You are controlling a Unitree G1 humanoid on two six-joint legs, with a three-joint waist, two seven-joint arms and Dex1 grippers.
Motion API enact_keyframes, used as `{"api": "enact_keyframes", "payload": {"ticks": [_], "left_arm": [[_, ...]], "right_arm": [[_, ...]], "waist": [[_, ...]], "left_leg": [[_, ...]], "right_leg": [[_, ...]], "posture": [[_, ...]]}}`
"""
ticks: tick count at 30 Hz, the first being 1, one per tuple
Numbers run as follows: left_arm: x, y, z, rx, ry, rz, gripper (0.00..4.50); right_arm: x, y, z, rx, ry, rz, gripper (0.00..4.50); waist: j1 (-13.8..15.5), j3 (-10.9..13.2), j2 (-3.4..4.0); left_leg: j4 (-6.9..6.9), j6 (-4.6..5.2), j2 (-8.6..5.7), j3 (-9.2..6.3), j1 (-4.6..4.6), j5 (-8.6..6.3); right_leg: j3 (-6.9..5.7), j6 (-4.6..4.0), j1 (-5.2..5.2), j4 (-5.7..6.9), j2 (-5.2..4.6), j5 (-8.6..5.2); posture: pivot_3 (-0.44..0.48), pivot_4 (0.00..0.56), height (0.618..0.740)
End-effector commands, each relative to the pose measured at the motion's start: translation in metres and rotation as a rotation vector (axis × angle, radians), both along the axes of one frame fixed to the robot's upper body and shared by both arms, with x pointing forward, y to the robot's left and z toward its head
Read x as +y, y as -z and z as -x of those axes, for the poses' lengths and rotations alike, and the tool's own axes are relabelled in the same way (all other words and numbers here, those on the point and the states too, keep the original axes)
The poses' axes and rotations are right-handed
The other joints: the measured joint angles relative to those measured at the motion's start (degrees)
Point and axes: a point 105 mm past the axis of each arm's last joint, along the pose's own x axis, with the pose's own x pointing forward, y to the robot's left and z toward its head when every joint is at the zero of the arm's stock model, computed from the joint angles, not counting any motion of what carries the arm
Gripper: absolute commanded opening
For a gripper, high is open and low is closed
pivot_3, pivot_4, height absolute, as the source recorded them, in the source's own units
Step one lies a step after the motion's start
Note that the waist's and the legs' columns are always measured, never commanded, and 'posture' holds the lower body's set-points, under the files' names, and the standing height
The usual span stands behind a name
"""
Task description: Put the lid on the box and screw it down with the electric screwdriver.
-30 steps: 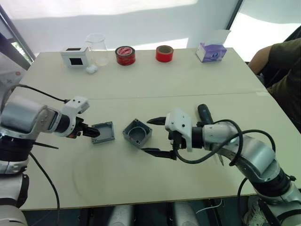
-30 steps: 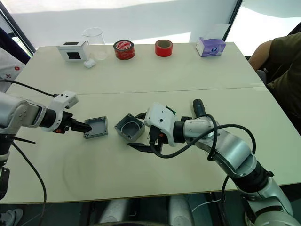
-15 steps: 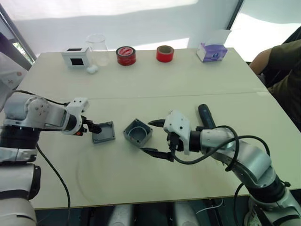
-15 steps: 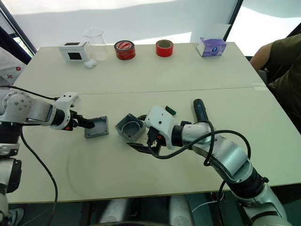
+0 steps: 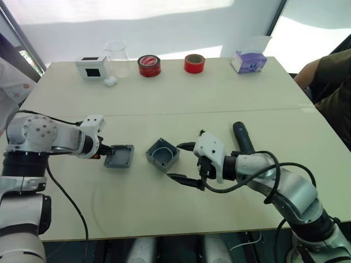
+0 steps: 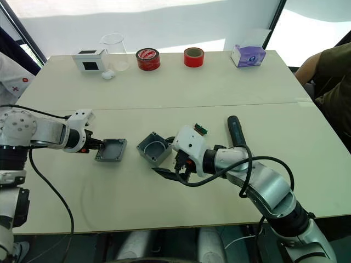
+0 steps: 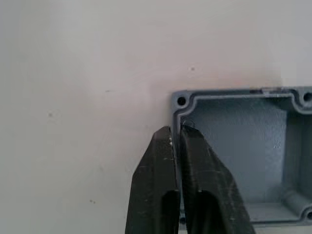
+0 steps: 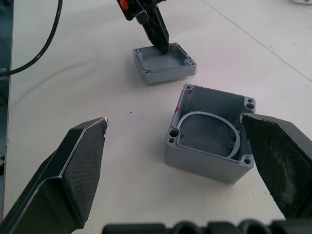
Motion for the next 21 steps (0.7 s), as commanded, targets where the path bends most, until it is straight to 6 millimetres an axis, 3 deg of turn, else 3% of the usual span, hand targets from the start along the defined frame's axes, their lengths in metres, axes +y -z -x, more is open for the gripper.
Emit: {"api": "enact_keyframes", "payload": {"ticks": [1, 3, 4, 6, 9, 16, 21], "left_arm": [[-0.008, 0.012, 0.007, 0.041, 0.026, 0.008, 0.05], [-0.007, -0.021, -0.013, -0.119, -0.001, 0.057, 0.05], [-0.004, -0.052, -0.028, -0.305, 0.009, 0.078, 0.05], [-0.001, -0.096, -0.043, -0.581, 0.084, 0.075, 0.05], [-0.013, -0.125, -0.051, -0.825, 0.16, 0.085, 0.05], [-0.046, -0.126, -0.059, -0.995, 0.259, 0.096, 0.05], [-0.069, -0.129, -0.067, -1.056, 0.273, 0.167, 0.05]], "right_arm": [[-0.005, -0.016, -0.006, -0.062, 0.023, -0.016, 4.5], [-0.009, -0.034, -0.015, -0.026, 0.057, -0.138, 4.5], [-0.011, -0.048, -0.024, -0.007, 0.088, -0.23, 4.5], [-0.014, -0.065, -0.039, 0.02, 0.137, -0.34, 4.5], [-0.015, -0.076, -0.071, 0.097, 0.239, -0.422, 4.5], [-0.003, -0.097, -0.107, 0.251, 0.299, -0.547, 4.5], [0.002, -0.092, -0.12, 0.304, 0.315, -0.536, 4.5]], "waist": [[0.29, 0.0, 0.0], [0.44, -0.01, -0.01], [0.41, 0.03, -0.08], [0.26, 0.15, -0.26], [0.07, 0.12, -0.22], [-0.24, 0.09, -0.15], [-0.87, 0.09, -0.17]], "left_leg": [[0.01, -0.01, 0.0, 0.0, 0.0, 0.0], [0.03, -0.01, -0.02, 0.0, 0.0, 0.0], [0.03, -0.01, -0.02, 0.0, 0.0, 0.01], [0.03, -0.1, -0.01, 0.02, -0.05, 0.06], [-0.07, -0.19, 0.02, 0.04, -0.15, 0.11], [-0.21, -0.17, 0.01, 0.1, -0.23, 0.11], [-0.11, -0.15, -0.01, 0.06, -0.46, 0.11]], "right_leg": [[0.0, 0.0, 0.0, 0.01, 0.0, 0.0], [0.0, 0.0, 0.01, 0.01, -0.01, 0.0], [0.0, 0.0, 0.04, 0.0, -0.01, 0.0], [-0.01, 0.0, -0.03, 0.04, 0.01, 0.01], [-0.01, -0.06, -0.23, 0.03, 0.04, 0.04], [0.02, -0.05, -0.34, -0.08, 0.02, 0.04], [-0.02, -0.05, -0.51, 0.26, 0.02, 0.04]], "posture": [[0.0, 0.15, 0.74], [0.0, 0.15, 0.74], [0.0, 0.15, 0.74], [0.0, 0.15, 0.74], [0.0, 0.15, 0.74], [0.0, 0.15, 0.74], [0.0, 0.15, 0.74]]}}
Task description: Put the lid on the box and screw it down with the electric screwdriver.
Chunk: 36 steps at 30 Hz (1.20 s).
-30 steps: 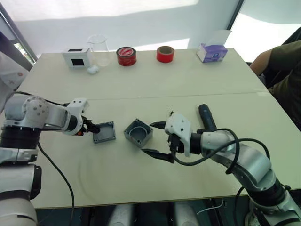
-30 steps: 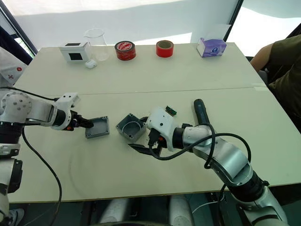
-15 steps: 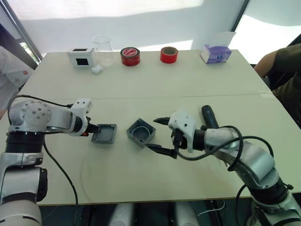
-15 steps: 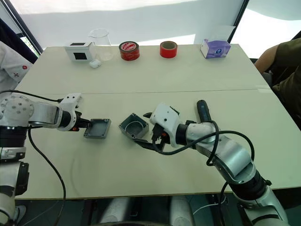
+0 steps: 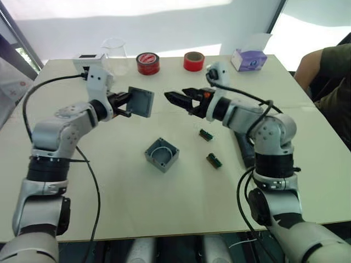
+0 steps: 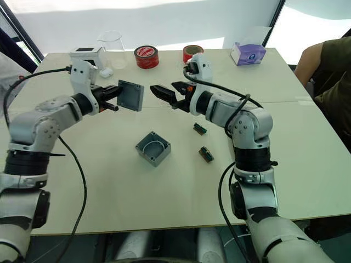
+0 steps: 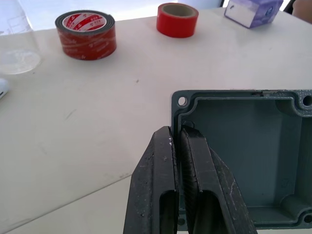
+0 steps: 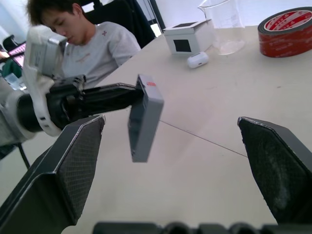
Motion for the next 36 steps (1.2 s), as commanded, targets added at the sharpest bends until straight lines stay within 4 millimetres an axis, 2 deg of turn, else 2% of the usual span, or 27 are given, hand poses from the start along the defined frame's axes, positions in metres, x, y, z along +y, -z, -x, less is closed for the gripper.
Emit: {"api": "enact_keyframes", "payload": {"ticks": [1, 21, 23, 26, 28, 33, 36], "left_arm": [[-0.009, -0.029, -0.001, -0.123, 0.023, 0.028, 0.05], [-0.033, -0.035, 0.002, -0.116, 0.155, 0.129, 0.05], [-0.035, -0.034, 0.003, -0.115, 0.162, 0.123, 0.0], [-0.037, -0.033, 0.004, -0.108, 0.166, 0.126, 0.0], [-0.038, -0.033, 0.004, -0.107, 0.168, 0.131, 0.0], [-0.039, -0.034, 0.006, -0.106, 0.177, 0.142, 0.0], [-0.04, -0.036, 0.006, -0.105, 0.178, 0.15, 0.0]], "right_arm": [[0.003, -0.003, -0.003, 0.003, -0.002, -0.009, 4.5], [0.007, 0.004, -0.003, 0.037, -0.001, -0.044, 4.5], [0.007, 0.003, -0.002, 0.036, -0.001, -0.05, 3.78], [0.007, 0.003, -0.003, 0.035, 0.003, -0.055, 3.04], [0.007, 0.003, -0.002, 0.035, 0.003, -0.056, 2.34], [0.008, 0.005, -0.002, 0.04, 0.009, -0.057, 0.24], [0.007, 0.005, -0.004, 0.042, 0.014, -0.059, 0.13]], "waist": [[-0.34, 0.0, 0.0], [-0.63, 0.0, 0.01], [-0.69, 0.0, 0.01], [-0.71, 0.0, 0.01], [-0.7, 0.0, 0.01], [-0.65, 0.0, 0.01], [-0.63, 0.0, 0.01]], "left_leg": [[0.02, 0.02, 0.0, 0.0, -0.02, -0.01], [0.05, 0.04, 0.01, 0.03, -0.04, -0.02], [0.05, 0.04, 0.02, 0.03, -0.04, -0.02], [0.05, 0.04, 0.02, 0.03, -0.04, -0.02], [0.05, 0.04, 0.02, 0.03, -0.04, -0.02], [0.05, 0.04, 0.02, 0.03, -0.04, -0.02], [0.05, 0.04, 0.02, 0.03, -0.04, -0.02]], "right_leg": [[-0.01, 0.0, 0.0, 0.0, 0.0, 0.0], [0.0, 0.0, -0.1, 0.05, 0.01, 0.0], [0.0, 0.0, -0.1, 0.05, 0.01, 0.0], [0.0, 0.0, -0.1, 0.05, 0.02, 0.0], [0.0, 0.0, -0.1, 0.05, 0.01, 0.0], [0.0, 0.0, -0.1, 0.05, 0.01, 0.0], [-0.01, 0.0, -0.1, 0.05, 0.01, 0.0]], "posture": [[0.0, 0.15, 0.74], [0.0, 0.15, 0.74], [0.0, 0.15, 0.74], [0.0, 0.15, 0.74], [0.0, 0.15, 0.74], [0.0, 0.15, 0.74], [0.0, 0.15, 0.74]]}}
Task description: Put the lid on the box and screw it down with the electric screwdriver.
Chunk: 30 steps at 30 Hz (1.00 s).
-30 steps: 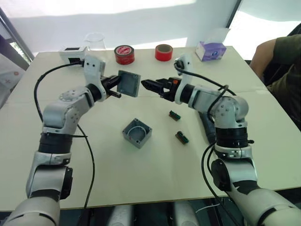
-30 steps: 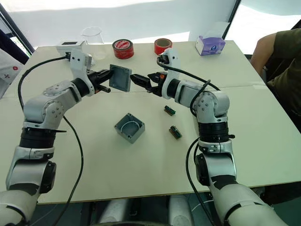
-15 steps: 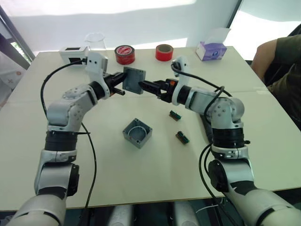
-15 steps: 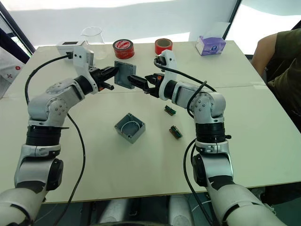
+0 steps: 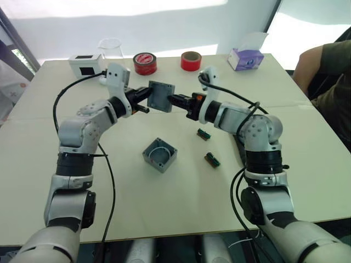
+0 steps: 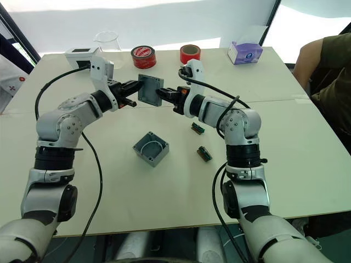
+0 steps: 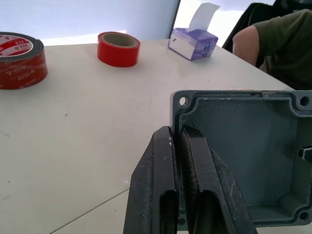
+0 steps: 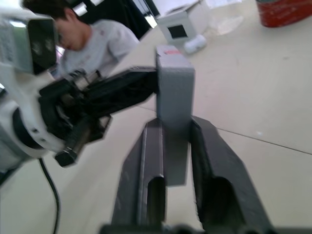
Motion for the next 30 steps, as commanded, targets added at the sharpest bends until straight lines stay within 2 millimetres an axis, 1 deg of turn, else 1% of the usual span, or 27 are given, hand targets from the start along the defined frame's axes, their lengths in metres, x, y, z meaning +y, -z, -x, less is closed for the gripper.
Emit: {"api": "enact_keyframes", "payload": {"ticks": [1, 7, 9, 10, 11, 12, 13, 16, 17, 19, 21, 23, 24, 25, 26, 27, 28, 29, 30], "left_arm": [[-0.003, -0.029, 0.007, -0.098, 0.025, 0.026, 0.0], [-0.001, -0.029, 0.01, -0.092, 0.028, 0.023, 0.0], [0.003, -0.028, 0.01, -0.091, 0.01, 0.011, 0.67], [0.004, -0.028, 0.009, -0.091, 0.003, 0.001, 0.89], [0.005, -0.027, 0.009, -0.091, -0.001, -0.006, 1.22], [0.007, -0.026, 0.009, -0.097, -0.004, -0.021, 1.71], [0.008, -0.026, 0.01, -0.102, -0.006, -0.032, 2.07], [0.021, -0.031, 0.021, -0.096, 0.03, 0.0, 3.2], [0.029, -0.034, 0.028, -0.087, 0.044, 0.019, 3.53], [0.046, -0.037, 0.038, -0.072, 0.039, 0.012, 3.53], [0.055, -0.037, 0.043, -0.057, 0.035, -0.001, 3.53], [0.063, -0.034, 0.046, -0.037, 0.012, -0.016, 2.93], [0.065, -0.032, 0.048, -0.028, 0.018, -0.029, 2.73], [0.065, -0.029, 0.05, -0.016, 0.025, -0.043, 2.23], [0.063, -0.025, 0.053, -0.003, 0.041, -0.057, 1.87], [0.06, -0.022, 0.054, 0.007, 0.055, -0.068, 1.33], [0.058, -0.02, 0.055, 0.014, 0.066, -0.08, 1.07], [0.057, -0.018, 0.056, 0.018, 0.075, -0.089, 0.49], [0.055, -0.017, 0.056, 0.023, 0.089, -0.096, 0.17]], "right_arm": [[-0.003, -0.013, 0.001, -0.049, 0.012, -0.032, 0.13], [-0.001, -0.013, 0.004, -0.053, 0.002, -0.043, 0.13], [-0.001, -0.014, 0.005, -0.059, -0.001, -0.043, 0.13], [-0.001, -0.014, 0.005, -0.06, 0.0, -0.044, 0.13], [-0.001, -0.014, 0.004, -0.06, 0.001, -0.046, 0.13], [-0.002, -0.014, 0.004, -0.064, 0.005, -0.047, 0.13], [-0.002, -0.014, 0.004, -0.066, 0.008, -0.047, 0.13], [-0.005, -0.019, 0.006, -0.153, 0.022, -0.006, 0.13], [-0.007, -0.023, 0.007, -0.214, 0.033, 0.018, 0.13], [-0.014, -0.031, 0.01, -0.354, 0.079, 0.092, 0.13], [-0.019, -0.031, 0.018, -0.491, 0.099, 0.201, 0.13], [-0.022, -0.027, 0.029, -0.643, 0.106, 0.327, 0.13], [-0.022, -0.024, 0.036, -0.723, 0.095, 0.388, 0.13], [-0.02, -0.02, 0.045, -0.803, 0.075, 0.45, 0.13], [-0.017, -0.014, 0.055, -0.899, 0.052, 0.511, 0.13], [-0.015, -0.007, 0.064, -0.97, 0.026, 0.563, 0.13], [-0.013, 0.001, 0.071, -1.029, 0.006, 0.614, 0.13], [-0.011, 0.009, 0.076, -1.084, -0.01, 0.66, 0.13], [-0.009, 0.018, 0.082, -1.146, -0.03, 0.708, 0.13]], "waist": [[0.0, 0.0, 0.0], [-0.05, 0.0, 0.0], [0.02, 0.0, 0.0], [0.04, 0.0, 0.0], [0.03, 0.0, 0.0], [0.0, 0.0, 0.01], [-0.03, 0.0, 0.0], [-0.1, 0.0, 0.01], [-0.19, 0.01, 0.01], [-0.49, 0.01, 0.02], [-0.64, 0.02, 0.03], [-0.25, 0.01, 0.02], [-0.14, 0.01, 0.02], [0.02, 0.01, 0.02], [0.08, 0.01, 0.02], [0.13, 0.02, 0.02], [0.21, 0.02, 0.01], [0.25, 0.02, -0.01], [0.23, 0.02, -0.01]], "left_leg": [[0.0, 0.0, 0.0, 0.0, 0.0, 0.0], [0.0, 0.0, 0.0, 0.0, 0.0, 0.0], [0.0, 0.0, 0.0, 0.0, 0.0, 0.0], [0.0, 0.0, 0.0, 0.0, 0.0, 0.0], [0.0, 0.0, 0.0, 0.0, 0.0, 0.0], [0.0, 0.0, 0.0, 0.0, 0.0, 0.0], [0.0, 0.0, 0.0, 0.0, 0.0, 0.0], [0.0, 0.0, 0.0, 0.0, 0.0, 0.0], [-0.02, 0.0, 0.01, 0.0, 0.0, 0.0], [-0.04, 0.0, 0.02, 0.02, -0.03, 0.0], [-0.05, 0.0, 0.02, 0.02, -0.09, 0.0], [-0.03, 0.01, 0.01, 0.01, -0.09, -0.01], [-0.02, 0.01, 0.0, 0.01, -0.09, -0.01], [0.0, 0.02, 0.0, 0.01, -0.09, -0.01], [0.01, 0.02, 0.0, 0.02, -0.09, -0.01], [0.01, 0.02, 0.0, 0.01, -0.09, -0.01], [0.01, 0.02, -0.01, 0.02, -0.09, -0.01], [0.01, 0.02, -0.01, 0.01, -0.09, -0.01], [0.04, 0.02, -0.01, 0.01, -0.09, -0.01]], "right_leg": [[0.0, 0.0, 0.0, 0.0, 0.0, 0.0], [0.0, 0.0, 0.0, 0.0, 0.0, 0.0], [0.0, 0.0, 0.0, 0.0, 0.0, 0.0], [0.0, 0.0, 0.0, 0.0, 0.0, 0.0], [0.0, 0.0, 0.0, 0.0, 0.0, 0.0], [0.0, 0.0, 0.0, 0.0, 0.0, 0.0], [0.0, 0.0, 0.0, 0.0, 0.0, 0.0], [0.0, 0.0, -0.01, 0.0, 0.01, 0.0], [0.0, 0.0, -0.01, -0.01, 0.01, 0.0], [0.01, 0.0, -0.08, 0.0, 0.01, 0.0], [0.01, 0.01, -0.16, 0.0, 0.03, -0.01], [-0.01, 0.01, -0.12, 0.0, 0.02, -0.01], [-0.01, 0.01, -0.1, -0.03, 0.01, -0.01], [-0.01, 0.01, -0.09, -0.03, 0.01, -0.01], [-0.01, 0.01, -0.09, -0.03, 0.01, -0.01], [-0.01, 0.01, -0.08, -0.03, 0.01, -0.01], [-0.01, 0.02, -0.08, -0.03, 0.01, -0.01], [-0.01, 0.02, -0.08, -0.03, 0.01, -0.01], [-0.01, 0.02, -0.07, -0.03, 0.01, -0.01]], "posture": [[0.0, 0.15, 0.74], [0.0, 0.15, 0.74], [0.0, 0.15, 0.74], [0.0, 0.15, 0.74], [0.0, 0.15, 0.74], [0.0, 0.15, 0.74], [0.0, 0.15, 0.74], [0.0, 0.15, 0.74], [0.0, 0.15, 0.74], [0.0, 0.15, 0.74], [0.0, 0.15, 0.74], [0.0, 0.15, 0.74], [0.0, 0.15, 0.74], [0.0, 0.15, 0.74], [0.0, 0.15, 0.74], [0.0, 0.15, 0.74], [0.0, 0.15, 0.74], [0.0, 0.15, 0.74], [0.0, 0.15, 0.74]]}}
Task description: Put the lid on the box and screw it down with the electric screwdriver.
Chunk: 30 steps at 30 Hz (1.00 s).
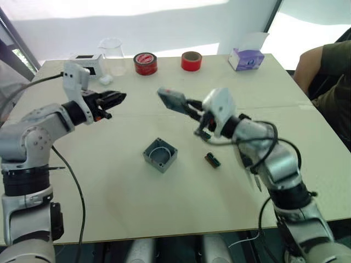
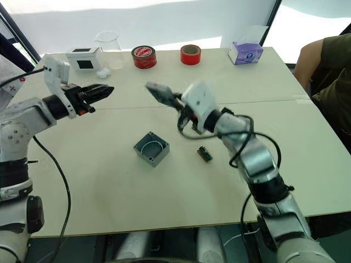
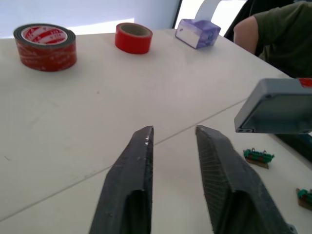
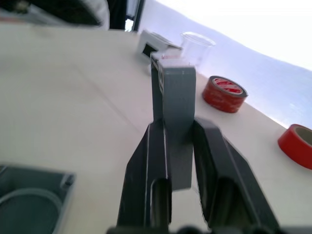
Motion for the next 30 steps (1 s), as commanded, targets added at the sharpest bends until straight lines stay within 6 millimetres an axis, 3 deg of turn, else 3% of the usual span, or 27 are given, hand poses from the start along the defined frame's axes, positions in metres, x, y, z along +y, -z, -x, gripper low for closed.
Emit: {"api": "enact_keyframes", "payload": {"ticks": [1, 6, 10, 18, 30], "left_arm": [[-0.009, -0.01, 0.008, -0.04, 0.06, -0.035, 0.06], [-0.026, -0.004, 0.009, -0.028, 0.154, -0.105, 0.06], [-0.038, 0.01, 0.012, -0.014, 0.241, -0.211, 0.06], [-0.053, 0.02, 0.01, -0.006, 0.306, -0.234, 0.06], [-0.054, 0.024, 0.006, 0.003, 0.307, -0.218, 0.06]], "right_arm": [[0.015, 0.002, 0.029, -0.274, -0.094, 0.149, 0.13], [0.028, 0.042, 0.052, -0.612, -0.225, 0.435, 0.13], [0.027, 0.062, 0.043, -0.666, -0.205, 0.506, 0.13], [0.032, 0.072, 0.035, -0.705, -0.172, 0.554, 0.13], [0.033, 0.059, 0.041, -0.76, -0.077, 0.528, 0.13]], "waist": [[-0.05, 0.0, -0.01], [-0.05, 0.0, -0.01], [0.0, 0.0, -0.02], [0.03, 0.0, -0.03], [0.05, 0.0, -0.03]], "left_leg": [[0.02, 0.0, 0.0, 0.01, 0.0, 0.0], [0.03, -0.04, 0.01, 0.01, 0.03, 0.02], [0.04, -0.06, -0.02, 0.02, 0.04, 0.03], [0.05, -0.06, 0.01, 0.01, 0.04, 0.04], [0.07, -0.05, 0.01, -0.01, 0.04, 0.04]], "right_leg": [[0.0, 0.0, 0.0, 0.0, 0.0, 0.0], [0.0, 0.0, 0.0, -0.02, 0.01, 0.0], [0.01, -0.01, 0.03, -0.04, 0.01, -0.01], [0.01, -0.01, 0.05, -0.03, 0.05, -0.01], [0.0, -0.01, 0.08, 0.0, 0.07, -0.01]], "posture": [[0.0, 0.15, 0.74], [0.0, 0.15, 0.74], [0.0, 0.15, 0.74], [0.0, 0.15, 0.74], [0.0, 0.15, 0.74]]}}
